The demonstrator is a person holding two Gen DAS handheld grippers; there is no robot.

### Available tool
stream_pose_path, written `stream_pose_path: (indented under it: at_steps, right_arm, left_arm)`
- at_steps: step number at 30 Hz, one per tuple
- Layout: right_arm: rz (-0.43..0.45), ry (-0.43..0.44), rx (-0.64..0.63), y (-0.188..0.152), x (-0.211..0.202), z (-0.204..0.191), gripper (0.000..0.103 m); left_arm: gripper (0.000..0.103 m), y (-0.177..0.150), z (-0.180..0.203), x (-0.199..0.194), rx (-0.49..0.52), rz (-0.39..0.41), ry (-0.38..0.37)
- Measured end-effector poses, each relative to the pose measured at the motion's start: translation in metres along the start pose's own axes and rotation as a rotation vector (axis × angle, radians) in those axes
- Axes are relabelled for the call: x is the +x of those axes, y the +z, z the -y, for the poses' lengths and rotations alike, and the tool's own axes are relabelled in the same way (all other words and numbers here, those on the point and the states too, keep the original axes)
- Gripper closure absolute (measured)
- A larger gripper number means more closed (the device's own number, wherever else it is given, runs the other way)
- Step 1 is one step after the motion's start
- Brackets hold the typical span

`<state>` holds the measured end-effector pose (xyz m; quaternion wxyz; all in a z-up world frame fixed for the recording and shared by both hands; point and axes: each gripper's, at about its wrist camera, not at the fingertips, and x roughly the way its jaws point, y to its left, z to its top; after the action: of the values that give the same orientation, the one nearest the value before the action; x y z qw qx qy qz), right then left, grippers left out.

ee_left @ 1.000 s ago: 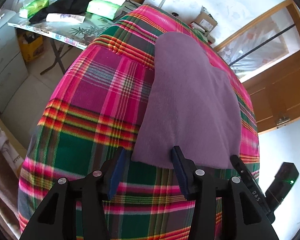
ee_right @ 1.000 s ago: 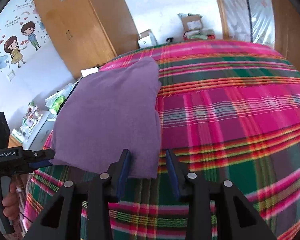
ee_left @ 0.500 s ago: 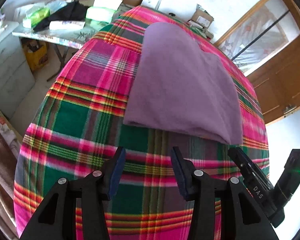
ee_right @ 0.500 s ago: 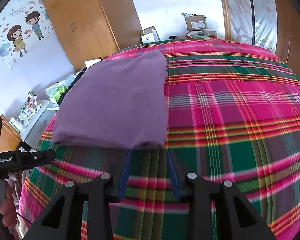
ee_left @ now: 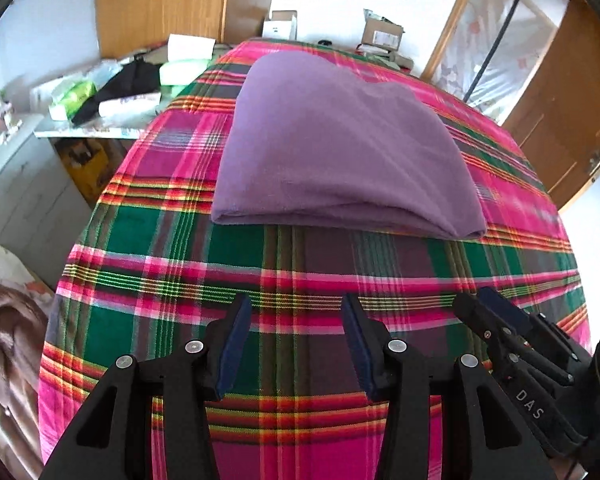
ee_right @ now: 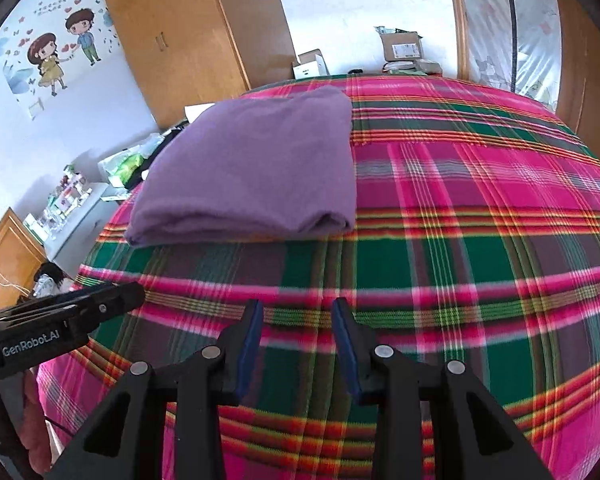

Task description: Fold clothes

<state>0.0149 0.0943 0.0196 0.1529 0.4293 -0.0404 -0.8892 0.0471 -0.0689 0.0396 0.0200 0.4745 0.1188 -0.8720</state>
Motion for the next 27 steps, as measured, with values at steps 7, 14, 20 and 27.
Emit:
stream_pose_path:
  at_steps: [7,14,20,27]
  right_arm:
    - [-0.002,-0.027,-0.02,-0.01,-0.002,-0.007,0.065]
    - [0.005,-0.056,-0.045,-0.014,-0.002,-0.009,0.064]
    - [0.009,-0.062,-0.044,-0.018,-0.002,-0.012,0.064]
    - [0.009,-0.063,-0.044,-0.019,-0.001,-0.014,0.064]
  left_arm:
    - [0.054,-0.01,0.003,0.005,0.003,-0.008,0.04]
    - [0.054,-0.015,0.008,0.008,0.031,0.017,0.078]
    - [0.052,-0.018,0.012,0.008,0.043,0.033,0.092]
    - [0.049,-0.024,0.021,0.011,0.098,0.065,0.15]
